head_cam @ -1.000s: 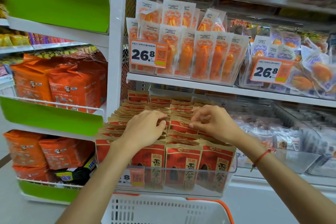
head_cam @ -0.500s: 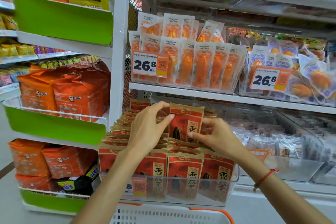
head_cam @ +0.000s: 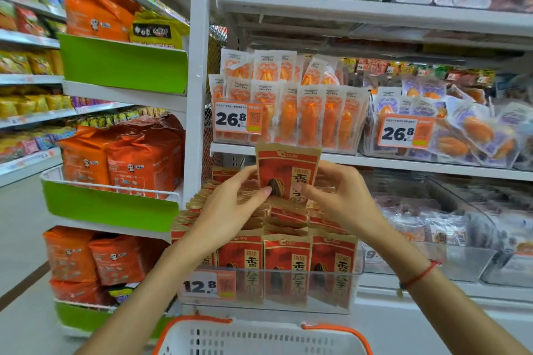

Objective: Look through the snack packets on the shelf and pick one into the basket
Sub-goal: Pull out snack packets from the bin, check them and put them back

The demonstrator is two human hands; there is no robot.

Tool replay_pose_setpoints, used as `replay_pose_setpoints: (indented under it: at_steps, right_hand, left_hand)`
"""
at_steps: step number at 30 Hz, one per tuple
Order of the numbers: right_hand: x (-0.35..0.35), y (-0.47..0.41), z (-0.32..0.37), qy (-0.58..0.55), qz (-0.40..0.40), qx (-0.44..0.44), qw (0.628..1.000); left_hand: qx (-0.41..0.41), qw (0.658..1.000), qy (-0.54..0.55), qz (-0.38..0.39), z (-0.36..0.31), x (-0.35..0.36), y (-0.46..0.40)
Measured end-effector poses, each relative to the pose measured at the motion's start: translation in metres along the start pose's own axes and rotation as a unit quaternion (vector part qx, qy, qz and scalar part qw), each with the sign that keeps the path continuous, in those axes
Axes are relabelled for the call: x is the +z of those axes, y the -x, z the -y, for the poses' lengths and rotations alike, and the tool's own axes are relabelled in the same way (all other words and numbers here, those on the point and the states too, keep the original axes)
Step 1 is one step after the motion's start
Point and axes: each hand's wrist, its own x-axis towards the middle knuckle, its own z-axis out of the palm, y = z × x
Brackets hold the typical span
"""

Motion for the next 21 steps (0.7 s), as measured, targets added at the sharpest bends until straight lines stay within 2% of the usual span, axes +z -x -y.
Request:
replay_pose_setpoints:
  at_steps: [5,10,15,21]
  right_hand:
    - [0.001,0.028,0.026,-0.156,-0.008,0.01,0.988]
    - [0.025,0.06,0.024,-0.254,0.003,0.09,0.963]
    - [0.051,0.091,0.003,-0.248,0.05,0.159,0.954]
    - [0.069,0.104,-0.012,-0.255,0.093,0.203,0.941]
  left_hand:
    - [0.034,0.997,0.066,-0.02,-0.022,-0.014,0.036]
    - [-0.023,0.993,0.119,0.002,-0.019,-0.008,0.068]
    - [-0.093,0.987,0.12,0.058,0.011,-0.003,0.099]
    - [-0.19,0.971,0.132,0.062,0.036,-0.004,0.108]
